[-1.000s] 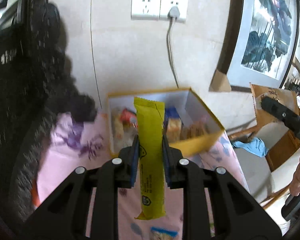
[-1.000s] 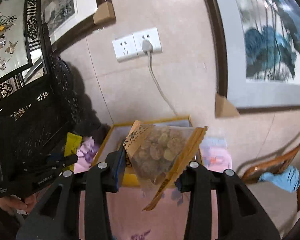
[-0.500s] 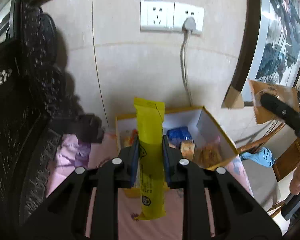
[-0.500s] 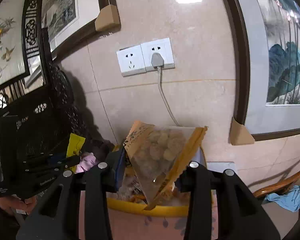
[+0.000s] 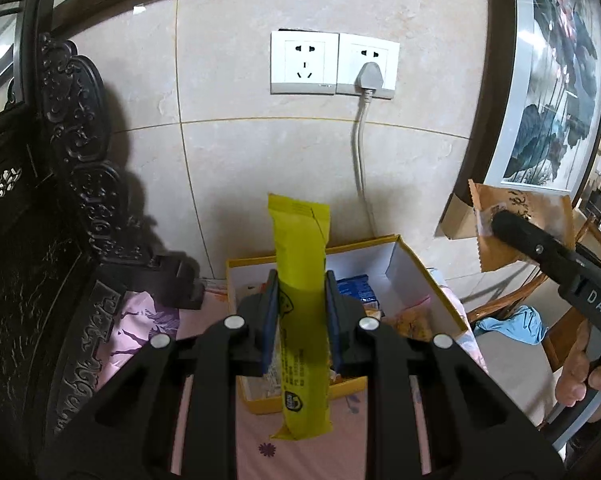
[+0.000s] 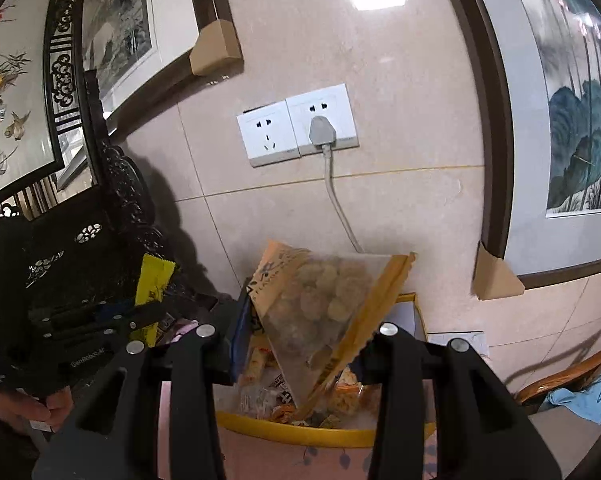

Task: Organize snacks
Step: 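Carry both packs over the yellow box and release them inside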

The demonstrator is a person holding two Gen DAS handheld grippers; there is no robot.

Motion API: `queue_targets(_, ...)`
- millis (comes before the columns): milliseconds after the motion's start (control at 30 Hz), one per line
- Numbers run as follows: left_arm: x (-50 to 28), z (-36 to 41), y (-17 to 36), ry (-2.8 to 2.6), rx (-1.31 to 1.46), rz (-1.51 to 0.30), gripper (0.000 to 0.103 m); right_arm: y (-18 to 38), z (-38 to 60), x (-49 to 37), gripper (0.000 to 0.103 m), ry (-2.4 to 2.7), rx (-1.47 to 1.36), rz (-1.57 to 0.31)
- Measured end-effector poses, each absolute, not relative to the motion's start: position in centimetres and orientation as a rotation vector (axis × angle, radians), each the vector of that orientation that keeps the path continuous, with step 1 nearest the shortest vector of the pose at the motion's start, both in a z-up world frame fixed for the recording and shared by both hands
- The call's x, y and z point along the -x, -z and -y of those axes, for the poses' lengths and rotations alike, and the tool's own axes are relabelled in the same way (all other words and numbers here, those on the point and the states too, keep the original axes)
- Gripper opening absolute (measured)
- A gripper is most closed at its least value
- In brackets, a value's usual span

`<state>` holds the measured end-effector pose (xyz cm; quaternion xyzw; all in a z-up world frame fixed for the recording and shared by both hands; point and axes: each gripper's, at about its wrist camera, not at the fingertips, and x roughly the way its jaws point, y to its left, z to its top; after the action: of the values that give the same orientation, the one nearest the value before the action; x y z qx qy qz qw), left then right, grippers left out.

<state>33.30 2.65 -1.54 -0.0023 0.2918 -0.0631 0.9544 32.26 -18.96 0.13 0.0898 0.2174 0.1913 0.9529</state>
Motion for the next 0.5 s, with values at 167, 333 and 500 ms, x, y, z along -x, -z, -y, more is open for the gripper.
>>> queue_targets(167,-36.3,-2.6,1.6,0.098,-0.056,-0.6,0.021,-0.3,18.8,-35.0,0.04,-0.398,-0.191,-0.447)
queue_targets(333,-39.8,-3.3,1.9,0.053,-0.046,-0.601,0.022,0.3,18.5,-39.1,0.049,-0.383,-0.201,-0.476)
queue_targets(500,-40.1,-2.6,2.5,-0.075,-0.095,-0.508,0.101,1.8,18.0,-39.6,0.102,-0.285,-0.154,-0.456)
